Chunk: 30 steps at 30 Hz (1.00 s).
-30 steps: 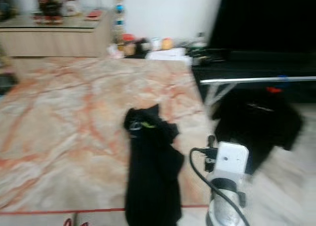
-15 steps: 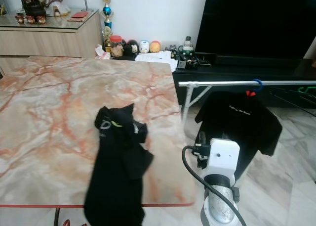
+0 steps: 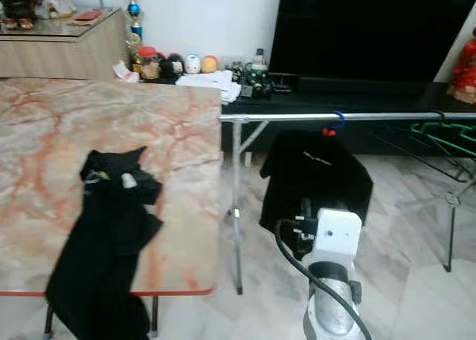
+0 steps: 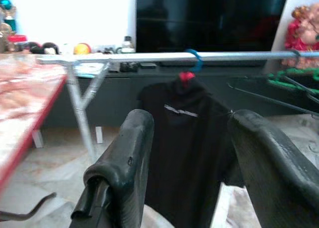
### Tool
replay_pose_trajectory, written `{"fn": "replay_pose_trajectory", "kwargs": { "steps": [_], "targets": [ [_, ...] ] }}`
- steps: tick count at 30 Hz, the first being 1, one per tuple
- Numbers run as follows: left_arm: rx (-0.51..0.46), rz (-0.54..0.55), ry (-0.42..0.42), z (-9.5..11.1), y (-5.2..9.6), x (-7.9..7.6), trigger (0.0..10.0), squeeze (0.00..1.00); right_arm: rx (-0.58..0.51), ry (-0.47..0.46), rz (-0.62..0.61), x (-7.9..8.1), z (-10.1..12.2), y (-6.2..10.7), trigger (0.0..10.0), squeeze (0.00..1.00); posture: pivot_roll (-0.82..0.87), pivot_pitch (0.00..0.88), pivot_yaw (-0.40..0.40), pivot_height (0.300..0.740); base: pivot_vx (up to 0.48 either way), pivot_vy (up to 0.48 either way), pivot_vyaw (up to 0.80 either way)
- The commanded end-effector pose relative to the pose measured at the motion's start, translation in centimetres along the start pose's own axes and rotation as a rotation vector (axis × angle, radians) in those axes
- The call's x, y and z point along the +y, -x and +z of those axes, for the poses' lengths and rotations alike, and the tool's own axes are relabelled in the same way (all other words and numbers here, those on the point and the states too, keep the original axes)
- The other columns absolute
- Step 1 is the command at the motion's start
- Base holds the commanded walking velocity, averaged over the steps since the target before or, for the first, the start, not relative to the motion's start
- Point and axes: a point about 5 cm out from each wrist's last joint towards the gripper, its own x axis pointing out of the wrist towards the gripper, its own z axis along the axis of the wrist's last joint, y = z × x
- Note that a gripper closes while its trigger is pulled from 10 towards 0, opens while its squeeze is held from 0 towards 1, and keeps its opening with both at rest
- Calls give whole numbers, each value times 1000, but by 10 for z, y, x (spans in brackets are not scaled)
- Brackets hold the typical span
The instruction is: Hang hanger
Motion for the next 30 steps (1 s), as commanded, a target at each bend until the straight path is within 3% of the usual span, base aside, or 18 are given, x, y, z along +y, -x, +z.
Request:
{"fn": "replay_pose_trajectory", "kwargs": {
  "steps": [1,11,17,23,29,30],
  "targets": [
    [17,-15,1,-4,0,-3,10000,0,10,-1,-18,-4,-2,-1,10000,0,12,0,15,740,0,-409,0],
    [17,-18,-8,-4,0,-2,10000,0,21,-5,-49,-6,-6,-4,10000,0,15,0,21,740,0,-408,0],
    [-1,-10,-55,-1,0,-1,10000,0,47,-5,-68,-8,-11,-9,10000,0,15,0,24,740,0,-373,0],
    [-24,13,-104,2,0,1,10000,0,83,40,-88,-15,-18,-13,10000,0,3,0,36,740,0,0,0],
    [-116,31,-164,12,1,0,10000,0,151,138,-4,-21,-30,-32,10000,0,4,0,40,740,0,0,0],
    [-240,12,-208,40,5,18,10000,0,163,177,15,-23,-34,-38,10000,0,9,0,36,740,0,0,0]
  ]
}}
